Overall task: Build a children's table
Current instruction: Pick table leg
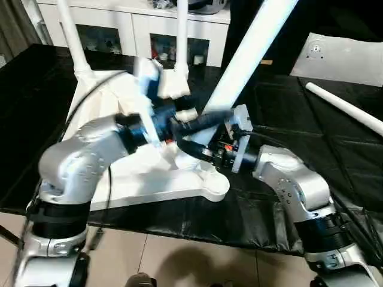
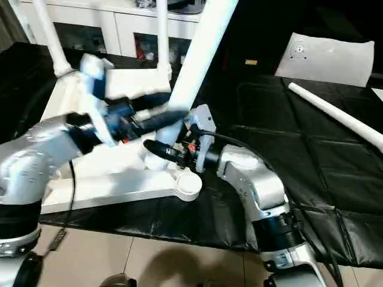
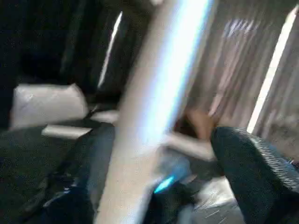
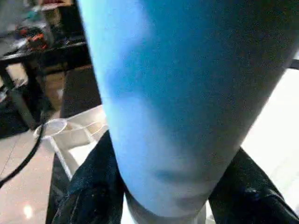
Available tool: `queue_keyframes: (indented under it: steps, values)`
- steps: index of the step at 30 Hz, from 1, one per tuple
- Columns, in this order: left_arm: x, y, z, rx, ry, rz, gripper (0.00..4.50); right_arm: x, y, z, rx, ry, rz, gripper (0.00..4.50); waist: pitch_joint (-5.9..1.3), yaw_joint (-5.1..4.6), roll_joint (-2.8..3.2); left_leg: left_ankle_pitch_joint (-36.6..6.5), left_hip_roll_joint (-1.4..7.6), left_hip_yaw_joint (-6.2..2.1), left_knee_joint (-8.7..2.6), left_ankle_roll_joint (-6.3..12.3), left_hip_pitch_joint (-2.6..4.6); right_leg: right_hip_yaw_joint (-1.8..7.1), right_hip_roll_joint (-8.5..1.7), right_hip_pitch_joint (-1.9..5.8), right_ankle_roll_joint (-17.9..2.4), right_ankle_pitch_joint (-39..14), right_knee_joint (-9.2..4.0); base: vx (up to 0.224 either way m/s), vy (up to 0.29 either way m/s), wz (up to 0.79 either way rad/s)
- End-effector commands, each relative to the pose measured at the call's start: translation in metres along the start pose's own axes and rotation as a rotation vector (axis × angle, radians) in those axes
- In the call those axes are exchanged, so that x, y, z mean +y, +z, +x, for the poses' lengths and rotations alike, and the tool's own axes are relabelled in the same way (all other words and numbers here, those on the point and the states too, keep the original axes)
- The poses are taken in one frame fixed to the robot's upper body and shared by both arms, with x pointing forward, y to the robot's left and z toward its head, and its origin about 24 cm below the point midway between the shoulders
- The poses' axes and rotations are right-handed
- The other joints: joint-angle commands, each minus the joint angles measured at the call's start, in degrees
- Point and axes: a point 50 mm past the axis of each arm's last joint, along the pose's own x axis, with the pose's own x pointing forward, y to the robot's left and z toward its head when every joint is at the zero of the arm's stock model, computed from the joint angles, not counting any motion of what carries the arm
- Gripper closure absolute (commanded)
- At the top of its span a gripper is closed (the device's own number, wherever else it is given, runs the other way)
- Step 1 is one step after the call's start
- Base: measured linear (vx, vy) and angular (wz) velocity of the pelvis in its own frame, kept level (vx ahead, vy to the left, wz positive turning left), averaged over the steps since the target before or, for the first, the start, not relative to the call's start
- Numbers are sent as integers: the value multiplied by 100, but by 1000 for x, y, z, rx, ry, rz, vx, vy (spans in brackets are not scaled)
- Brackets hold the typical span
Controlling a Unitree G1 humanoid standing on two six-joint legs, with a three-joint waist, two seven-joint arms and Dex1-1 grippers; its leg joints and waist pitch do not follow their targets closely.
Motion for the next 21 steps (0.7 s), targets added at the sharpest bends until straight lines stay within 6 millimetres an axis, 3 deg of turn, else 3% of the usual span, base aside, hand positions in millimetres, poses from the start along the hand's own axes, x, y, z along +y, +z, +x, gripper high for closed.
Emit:
queue_keyframes:
  steps: [1, 6, 8, 11, 20, 21]
  values:
    - [-9, 6, 3, -60, -40, -27, 32, -3, 4, -2, -41, -35, 27, 261, -412, -23, 8, -1123, 138, 31, -446, -200, 81, 277, -377, 279, -1026, -1334, -421, 0, 0, 0]
    - [-6, 11, -1, -147, 1, -39, 7, -2, 7, -1, -80, -46, 39, 261, -394, -43, 4, -1243, 124, 28, -458, -197, 75, 276, -367, 286, -747, -1706, -479, 0, 0, 0]
    - [-1, 12, -9, -137, 85, -3, 2, -3, 7, -2, -84, -77, 24, 261, -396, -52, 31, -1229, 134, 20, -469, -223, 81, 280, -356, 276, -701, -1640, -476, 0, 0, 0]
    - [2, 10, -16, -109, 146, 23, 0, -7, 6, -5, -79, -128, 10, 261, -400, -59, 18, -1157, 138, 12, -477, -239, 81, 281, -356, 286, -674, -1506, -454, 0, 0, 0]
    - [11, -33, -49, 281, 359, 187, 0, -21, -2, -30, 4, -337, -53, 261, -390, -55, 53, -1241, 139, 10, -500, -287, 102, 295, -345, 258, -536, -1602, -470, 0, 0, 0]
    - [11, -38, -52, 321, 367, 193, 0, -20, -4, -33, 11, -347, -57, 261, -386, -48, 86, -1271, 141, 2, -505, -297, 104, 294, -345, 252, -523, -1626, -470, 0, 0, 0]
